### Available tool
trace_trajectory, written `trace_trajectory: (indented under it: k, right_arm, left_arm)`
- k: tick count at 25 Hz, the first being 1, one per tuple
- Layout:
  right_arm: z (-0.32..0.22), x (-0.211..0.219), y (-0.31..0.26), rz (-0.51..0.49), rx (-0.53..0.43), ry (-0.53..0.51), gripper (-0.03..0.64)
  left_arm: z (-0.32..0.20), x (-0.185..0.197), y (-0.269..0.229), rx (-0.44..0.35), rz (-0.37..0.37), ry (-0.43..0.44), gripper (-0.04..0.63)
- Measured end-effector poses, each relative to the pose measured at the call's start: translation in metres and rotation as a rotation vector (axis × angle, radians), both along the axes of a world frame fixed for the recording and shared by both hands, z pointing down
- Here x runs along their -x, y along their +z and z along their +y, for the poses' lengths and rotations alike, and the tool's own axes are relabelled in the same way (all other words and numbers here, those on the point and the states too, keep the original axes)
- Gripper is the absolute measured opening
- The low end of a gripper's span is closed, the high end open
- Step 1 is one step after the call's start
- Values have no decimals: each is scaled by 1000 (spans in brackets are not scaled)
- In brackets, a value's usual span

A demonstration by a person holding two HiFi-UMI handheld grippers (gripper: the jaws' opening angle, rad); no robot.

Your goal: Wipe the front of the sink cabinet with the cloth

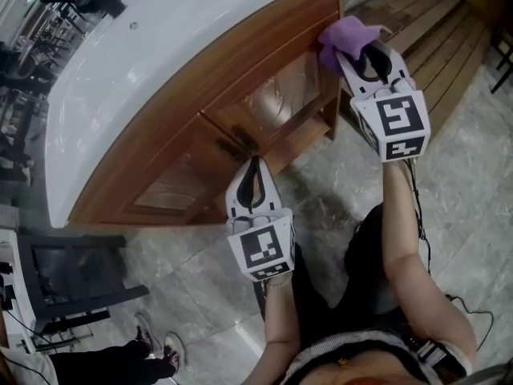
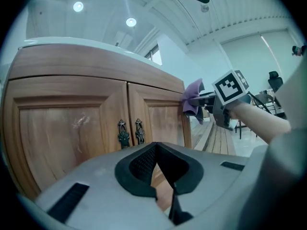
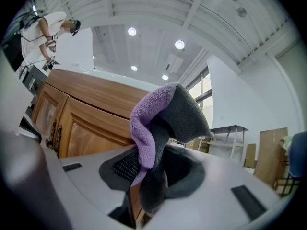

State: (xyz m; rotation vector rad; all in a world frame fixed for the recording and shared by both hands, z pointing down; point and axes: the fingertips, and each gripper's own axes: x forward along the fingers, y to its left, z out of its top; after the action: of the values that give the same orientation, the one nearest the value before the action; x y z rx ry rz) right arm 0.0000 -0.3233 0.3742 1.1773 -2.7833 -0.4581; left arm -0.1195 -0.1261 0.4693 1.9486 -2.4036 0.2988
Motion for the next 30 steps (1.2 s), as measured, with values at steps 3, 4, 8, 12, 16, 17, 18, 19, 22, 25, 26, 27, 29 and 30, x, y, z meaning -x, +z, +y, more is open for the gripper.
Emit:
trace_trajectory:
  k: [3,4,8,12,16,17,18,19,22,25,26,27,29,30]
  right_arm:
    - [14,0,2,-34,43,-59,173]
    - [20,2,3,-36,52,-83,173]
    - [56,19,12,33,40,-173,173]
    - [104,58,31,114,32,-304,173]
    - [142,92,44,146,45,-428,173]
    - [147,99,47,156,45,-442,173]
    - [151,105,51,165,47,-453,173]
    - [154,110,55,172,54,-462,173]
    - [159,125,63,180,77,-484,173]
    - [160,135,65,196,53,-468,173]
    - [159,137,65,197,46,-462,173]
    - [159,138,65,194,44,-460,173]
    - [158,138,65,182,52,-466,173]
    - [157,138,65,177,56,-469,173]
  left_arm:
    - [5,1,2,-12,21,1,6]
    - [7,2,2,-15,27,-1,6]
    - [16,4,2,-36,42,-4,6]
    - [24,8,2,-48,54,-11,6]
    - [32,11,8,-40,69,-25,6]
    - [33,12,9,-38,71,-28,6]
    - [35,12,11,-38,73,-30,6]
    - [37,13,11,-38,75,-31,6]
    - [40,14,12,-38,77,-37,6]
    - [41,13,14,-30,75,-38,6]
    - [41,13,15,-27,76,-39,6]
    - [42,13,17,-23,76,-40,6]
    - [42,13,18,-18,75,-40,6]
    - [41,13,19,-16,74,-40,6]
